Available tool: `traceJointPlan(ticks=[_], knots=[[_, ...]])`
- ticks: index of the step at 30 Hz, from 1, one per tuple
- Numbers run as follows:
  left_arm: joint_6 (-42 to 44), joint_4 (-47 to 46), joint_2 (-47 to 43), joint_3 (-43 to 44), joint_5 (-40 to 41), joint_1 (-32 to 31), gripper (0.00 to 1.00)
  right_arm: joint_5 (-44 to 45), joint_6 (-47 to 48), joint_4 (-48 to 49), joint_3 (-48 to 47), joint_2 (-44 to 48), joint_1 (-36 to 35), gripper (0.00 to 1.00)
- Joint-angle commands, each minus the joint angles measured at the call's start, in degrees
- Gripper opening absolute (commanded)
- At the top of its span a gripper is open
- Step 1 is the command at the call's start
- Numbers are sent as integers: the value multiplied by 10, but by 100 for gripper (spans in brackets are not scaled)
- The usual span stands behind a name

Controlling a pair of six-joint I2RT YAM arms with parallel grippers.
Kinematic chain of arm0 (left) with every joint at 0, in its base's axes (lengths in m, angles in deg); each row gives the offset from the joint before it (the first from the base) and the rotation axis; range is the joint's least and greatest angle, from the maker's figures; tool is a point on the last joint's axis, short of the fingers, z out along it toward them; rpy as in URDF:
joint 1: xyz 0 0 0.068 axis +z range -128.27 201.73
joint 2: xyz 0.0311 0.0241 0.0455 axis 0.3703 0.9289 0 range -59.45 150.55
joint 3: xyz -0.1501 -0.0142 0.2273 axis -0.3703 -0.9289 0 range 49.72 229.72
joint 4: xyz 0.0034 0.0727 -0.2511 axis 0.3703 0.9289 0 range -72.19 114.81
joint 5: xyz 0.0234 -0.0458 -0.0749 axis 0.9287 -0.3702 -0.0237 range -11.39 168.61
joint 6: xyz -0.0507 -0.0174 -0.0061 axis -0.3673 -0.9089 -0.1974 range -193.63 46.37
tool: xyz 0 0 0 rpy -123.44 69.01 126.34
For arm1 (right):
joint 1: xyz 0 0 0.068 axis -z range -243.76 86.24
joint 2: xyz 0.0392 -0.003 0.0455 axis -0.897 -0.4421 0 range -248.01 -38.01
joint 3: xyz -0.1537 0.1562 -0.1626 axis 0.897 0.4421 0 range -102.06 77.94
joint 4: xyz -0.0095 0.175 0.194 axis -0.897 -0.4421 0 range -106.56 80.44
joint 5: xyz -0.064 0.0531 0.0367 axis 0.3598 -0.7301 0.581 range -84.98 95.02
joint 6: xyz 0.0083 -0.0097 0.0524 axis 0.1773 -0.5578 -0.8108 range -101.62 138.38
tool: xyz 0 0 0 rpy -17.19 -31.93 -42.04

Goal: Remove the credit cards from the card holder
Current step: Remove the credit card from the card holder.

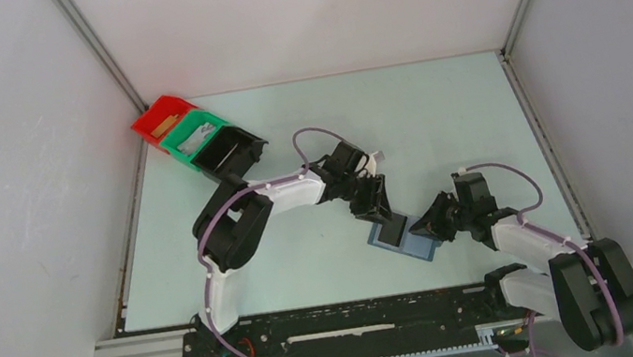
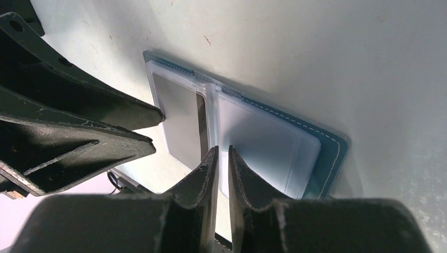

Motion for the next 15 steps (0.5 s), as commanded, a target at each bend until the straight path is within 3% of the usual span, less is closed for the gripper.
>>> traceJointPlan(ticks=[1, 8, 15], knots=[[2, 4, 13, 25, -3, -4, 42, 0, -7, 21, -6, -5, -4, 20], [6, 13, 25, 26, -18, -3, 42, -11, -23, 50, -3, -15, -5, 20], [27, 26, -15, 14, 32, -2, 43, -16, -30, 61, 0, -22, -5, 20]])
